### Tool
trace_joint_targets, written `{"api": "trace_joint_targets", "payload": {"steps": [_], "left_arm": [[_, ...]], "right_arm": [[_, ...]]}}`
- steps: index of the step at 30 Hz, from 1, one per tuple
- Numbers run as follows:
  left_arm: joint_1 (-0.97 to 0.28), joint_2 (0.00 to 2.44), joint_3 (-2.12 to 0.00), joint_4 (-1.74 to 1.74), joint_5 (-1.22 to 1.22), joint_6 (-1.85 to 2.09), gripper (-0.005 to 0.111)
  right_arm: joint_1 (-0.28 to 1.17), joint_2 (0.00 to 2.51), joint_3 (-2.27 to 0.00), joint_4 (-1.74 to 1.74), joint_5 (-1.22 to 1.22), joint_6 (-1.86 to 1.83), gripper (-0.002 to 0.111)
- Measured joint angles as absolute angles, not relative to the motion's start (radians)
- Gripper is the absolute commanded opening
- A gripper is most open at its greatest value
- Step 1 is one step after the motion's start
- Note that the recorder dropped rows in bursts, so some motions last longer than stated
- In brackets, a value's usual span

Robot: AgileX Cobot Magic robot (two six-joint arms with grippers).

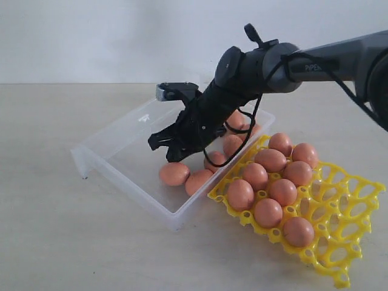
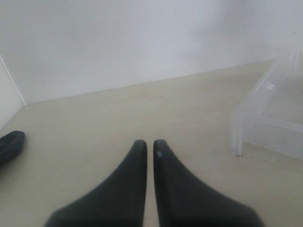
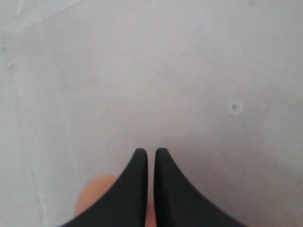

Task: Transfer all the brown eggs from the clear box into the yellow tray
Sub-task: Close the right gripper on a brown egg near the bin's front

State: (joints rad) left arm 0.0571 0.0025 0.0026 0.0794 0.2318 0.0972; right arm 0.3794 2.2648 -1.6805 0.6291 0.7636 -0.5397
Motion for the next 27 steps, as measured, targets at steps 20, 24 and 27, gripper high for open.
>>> {"api": "trace_joint_targets", "payload": {"steps": [20,24,27], "left_arm": [[0.057,0.003,0.003,0.079,0.232,0.097,0.004],[0.057,0.003,0.003,0.079,0.232,0.097,0.004],[0.057,0.003,0.003,0.079,0.232,0.097,0.004]], "right_arm": [[0.497,2.125,-1.679,0.423,0.813,-1.119,0.063],[0.499,2.138,-1.679,0.315,0.833,-1.141,0.063],[0.499,2.148,-1.679,0.274,0.872,-1.086,0.063]]}}
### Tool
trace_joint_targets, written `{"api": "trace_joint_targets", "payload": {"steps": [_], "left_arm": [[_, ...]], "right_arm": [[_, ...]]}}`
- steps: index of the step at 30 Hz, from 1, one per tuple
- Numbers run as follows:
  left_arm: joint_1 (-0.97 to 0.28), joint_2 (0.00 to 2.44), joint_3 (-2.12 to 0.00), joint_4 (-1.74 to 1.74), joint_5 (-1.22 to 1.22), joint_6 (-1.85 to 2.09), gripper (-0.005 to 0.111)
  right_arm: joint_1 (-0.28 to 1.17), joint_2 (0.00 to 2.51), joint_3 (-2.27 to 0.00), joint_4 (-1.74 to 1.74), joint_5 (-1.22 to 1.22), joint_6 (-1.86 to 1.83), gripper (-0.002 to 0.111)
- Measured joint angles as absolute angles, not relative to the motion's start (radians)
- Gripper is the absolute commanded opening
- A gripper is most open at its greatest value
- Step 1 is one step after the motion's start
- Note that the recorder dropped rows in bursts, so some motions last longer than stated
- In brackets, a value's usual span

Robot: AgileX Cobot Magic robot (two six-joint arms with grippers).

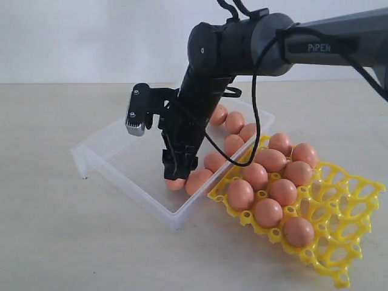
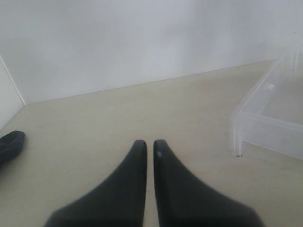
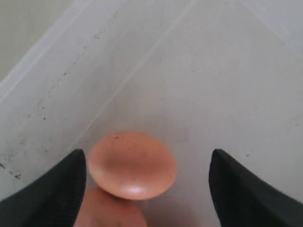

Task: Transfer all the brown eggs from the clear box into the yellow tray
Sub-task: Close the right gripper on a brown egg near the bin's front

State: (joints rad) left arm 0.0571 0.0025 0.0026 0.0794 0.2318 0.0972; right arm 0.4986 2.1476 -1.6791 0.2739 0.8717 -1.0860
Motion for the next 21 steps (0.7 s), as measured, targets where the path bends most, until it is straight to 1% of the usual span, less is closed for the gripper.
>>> {"api": "trace_joint_targets", "payload": {"steps": [2,6,10,15,21], "left_arm": [[0.057,0.003,0.003,0.079,0.232,0.097,0.004],[0.057,0.003,0.003,0.079,0.232,0.097,0.004],[0.057,0.003,0.003,0.079,0.232,0.097,0.004],[0.057,0.003,0.003,0.079,0.232,0.097,0.004],[0.057,0.003,0.003,0.079,0.232,0.097,0.004]], "right_arm": [[0.499,2.149,-1.679,0.270,0.871,-0.961,0.063],[0.499,2.149,-1.679,0.265,0.797,-0.551,0.063],[0.499,2.153,-1.679,0.265,0.784,-0.221,0.063],[0.499,2.187,-1.679,0.262,0.819,-0.031,0.063],[0.499,2.249,-1.679,0.265,0.838,0.040,0.063]]}}
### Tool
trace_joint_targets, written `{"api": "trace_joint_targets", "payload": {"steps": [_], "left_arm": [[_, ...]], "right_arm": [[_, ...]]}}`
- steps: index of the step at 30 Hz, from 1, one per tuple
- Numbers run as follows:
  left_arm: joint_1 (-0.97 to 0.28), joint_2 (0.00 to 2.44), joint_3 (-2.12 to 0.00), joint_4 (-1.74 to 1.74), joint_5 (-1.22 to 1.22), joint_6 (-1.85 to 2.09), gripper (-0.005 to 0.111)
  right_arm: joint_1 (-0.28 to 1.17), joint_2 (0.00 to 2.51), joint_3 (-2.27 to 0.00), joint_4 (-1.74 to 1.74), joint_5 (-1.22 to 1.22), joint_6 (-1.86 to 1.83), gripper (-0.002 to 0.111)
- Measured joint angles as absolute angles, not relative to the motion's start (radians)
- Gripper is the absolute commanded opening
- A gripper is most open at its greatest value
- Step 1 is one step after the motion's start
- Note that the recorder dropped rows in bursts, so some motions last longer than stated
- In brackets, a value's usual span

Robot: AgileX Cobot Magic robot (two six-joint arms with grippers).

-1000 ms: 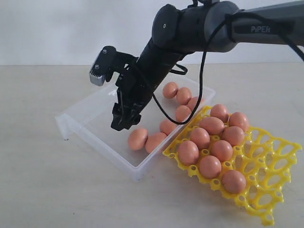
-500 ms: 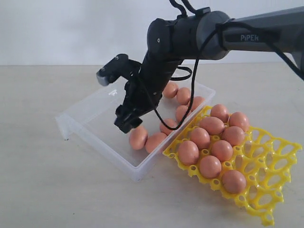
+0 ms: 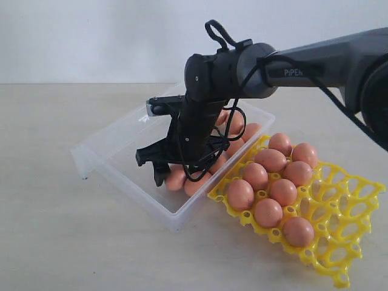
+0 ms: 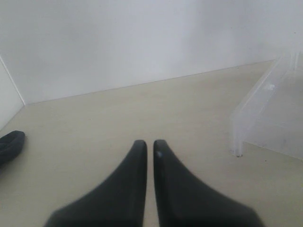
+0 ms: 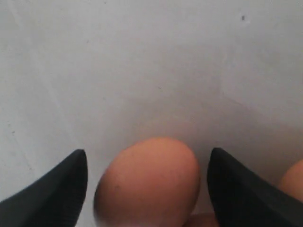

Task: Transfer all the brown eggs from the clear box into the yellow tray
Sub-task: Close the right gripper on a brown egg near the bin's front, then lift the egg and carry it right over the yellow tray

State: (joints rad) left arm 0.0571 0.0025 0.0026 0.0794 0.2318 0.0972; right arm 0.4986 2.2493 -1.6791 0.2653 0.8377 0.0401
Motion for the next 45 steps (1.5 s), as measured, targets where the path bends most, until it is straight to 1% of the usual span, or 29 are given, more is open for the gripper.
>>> {"api": "trace_joint_targets", "payload": {"steps": [2,3,4,6,8,9,20,27,32,34,38,42,43,44,45], "left_arm": [[0.057,0.003,0.003,0.079,0.232,0.097,0.004],[0.057,0.003,0.003,0.079,0.232,0.097,0.004],[0.057,0.003,0.003,0.079,0.232,0.097,0.004],[0.057,0.003,0.003,0.079,0.232,0.097,0.004],[0.057,0.003,0.003,0.079,0.232,0.097,0.004],[0.057,0.003,0.003,0.079,0.232,0.097,0.004],[0.057,0.003,0.003,0.079,0.232,0.097,0.004],[0.057,0.003,0.003,0.079,0.232,0.097,0.004],[0.057,0.003,0.003,0.079,0.232,0.097,0.004],[0.057,0.003,0.003,0.079,0.232,0.097,0.004],[0.057,0.003,0.003,0.079,0.232,0.097,0.004],[0.057,0.003,0.003,0.079,0.232,0.097,0.004],[0.057,0.003,0.003,0.079,0.232,0.097,0.004],[0.057,0.003,0.003,0.079,0.232,0.097,0.004],[0.057,0.003,0.003,0.079,0.232,0.097,0.004]], "right_arm": [[0.499,2.258,-1.683,0.268,0.835,0.047,0.061],[0.499,2.260,-1.683,0.273,0.835,0.052,0.057],[0.499,2.265,-1.684,0.273,0.833,0.054,0.049],[0.499,2.267,-1.687,0.274,0.831,0.064,0.028],[0.499,2.269,-1.689,0.277,0.827,0.068,0.000],[0.499,2.269,-1.691,0.279,0.827,0.066,0.001],[0.499,2.245,-1.681,0.287,0.710,-0.031,0.001],[0.499,2.121,-1.678,0.256,0.669,-0.081,0.000],[0.499,2.044,-1.631,0.179,0.603,-0.025,0.000],[0.499,1.982,-1.543,0.118,0.493,0.032,0.000],[0.499,1.810,-1.259,0.000,0.143,0.105,0.000],[0.494,1.640,-1.016,-0.036,-0.090,0.067,0.000],[0.464,1.578,-0.912,-0.019,-0.150,0.014,0.000],[0.444,1.559,-0.869,0.008,-0.162,-0.017,0.000],[0.367,1.527,-0.799,0.104,-0.181,-0.115,0.000]]}}
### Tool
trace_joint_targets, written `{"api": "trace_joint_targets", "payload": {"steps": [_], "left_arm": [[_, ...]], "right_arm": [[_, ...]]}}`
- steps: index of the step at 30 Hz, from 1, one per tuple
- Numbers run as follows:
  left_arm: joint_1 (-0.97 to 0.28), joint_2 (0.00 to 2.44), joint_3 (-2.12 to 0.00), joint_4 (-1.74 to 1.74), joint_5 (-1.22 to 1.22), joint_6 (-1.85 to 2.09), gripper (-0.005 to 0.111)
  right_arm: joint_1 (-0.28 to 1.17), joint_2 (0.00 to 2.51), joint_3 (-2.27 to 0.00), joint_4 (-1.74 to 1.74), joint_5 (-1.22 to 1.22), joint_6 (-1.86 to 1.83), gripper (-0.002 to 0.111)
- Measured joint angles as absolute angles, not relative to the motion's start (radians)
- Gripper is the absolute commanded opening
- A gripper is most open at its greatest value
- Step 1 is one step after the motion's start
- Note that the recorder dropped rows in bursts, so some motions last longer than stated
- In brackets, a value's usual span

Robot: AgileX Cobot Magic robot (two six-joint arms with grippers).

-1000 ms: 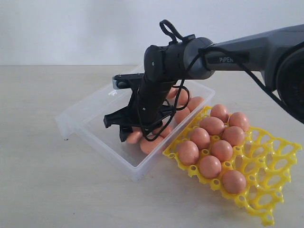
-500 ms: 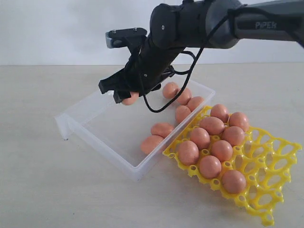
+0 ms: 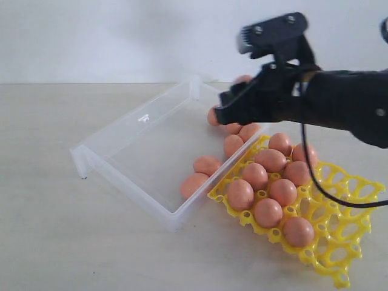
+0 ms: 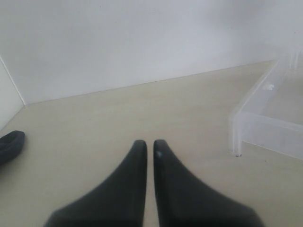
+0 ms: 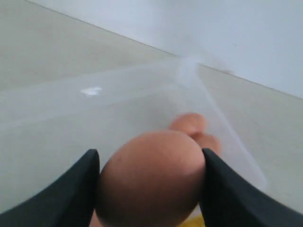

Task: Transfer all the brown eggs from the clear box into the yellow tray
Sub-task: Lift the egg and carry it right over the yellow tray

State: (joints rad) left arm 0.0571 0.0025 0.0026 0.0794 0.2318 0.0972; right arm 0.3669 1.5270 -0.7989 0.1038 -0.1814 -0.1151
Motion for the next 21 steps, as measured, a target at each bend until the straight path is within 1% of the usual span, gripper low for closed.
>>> {"api": "trace_joint_targets", "payload": {"steps": [1,2,3,4,5,7,9,10,12,13,16,21], "left_arm": [[0.057,0.003,0.003,0.079,0.232,0.097,0.004],[0.057,0.003,0.003,0.079,0.232,0.097,0.004],[0.057,0.003,0.003,0.079,0.232,0.097,0.004],[0.057,0.003,0.003,0.079,0.232,0.097,0.004],[0.057,0.003,0.003,0.079,0.232,0.097,0.004],[0.057,0.003,0.003,0.079,0.232,0.097,0.004],[0.057,0.003,0.003,0.079,0.232,0.097,0.004],[0.057,0.003,0.003,0.079,0.232,0.097,0.004],[0.057,0.003,0.003,0.079,0.232,0.097,0.004],[0.057,0.003,0.003,0.079,0.232,0.097,0.004],[0.057,0.003,0.003,0.079,0.232,0.097,0.004],[0.057,0.003,0.003,0.079,0.232,0.097,0.004]], "right_arm": [[0.318,1.520,-0.778,0.155,-0.189,-0.163,0.000],[0.207,1.507,-0.743,0.289,-0.222,-0.296,0.000],[0.162,1.505,-0.736,0.343,-0.240,-0.360,0.000],[0.051,1.503,-0.730,0.473,-0.302,-0.448,0.000],[0.009,1.503,-0.730,0.536,-0.341,-0.465,0.000],[-0.162,1.501,-0.730,0.739,-0.470,-0.379,0.000],[-0.283,1.501,-0.729,0.777,-0.516,-0.114,0.000],[-0.323,1.501,-0.729,0.714,-0.520,0.029,0.000],[-0.403,1.507,-0.726,0.349,-0.591,0.424,0.000],[-0.446,1.524,-0.729,0.090,-0.709,0.612,0.000],[-0.504,1.576,-0.776,-0.291,-0.944,0.827,0.000],[-0.521,1.670,-0.914,-0.614,-1.116,1.002,0.000]]}}
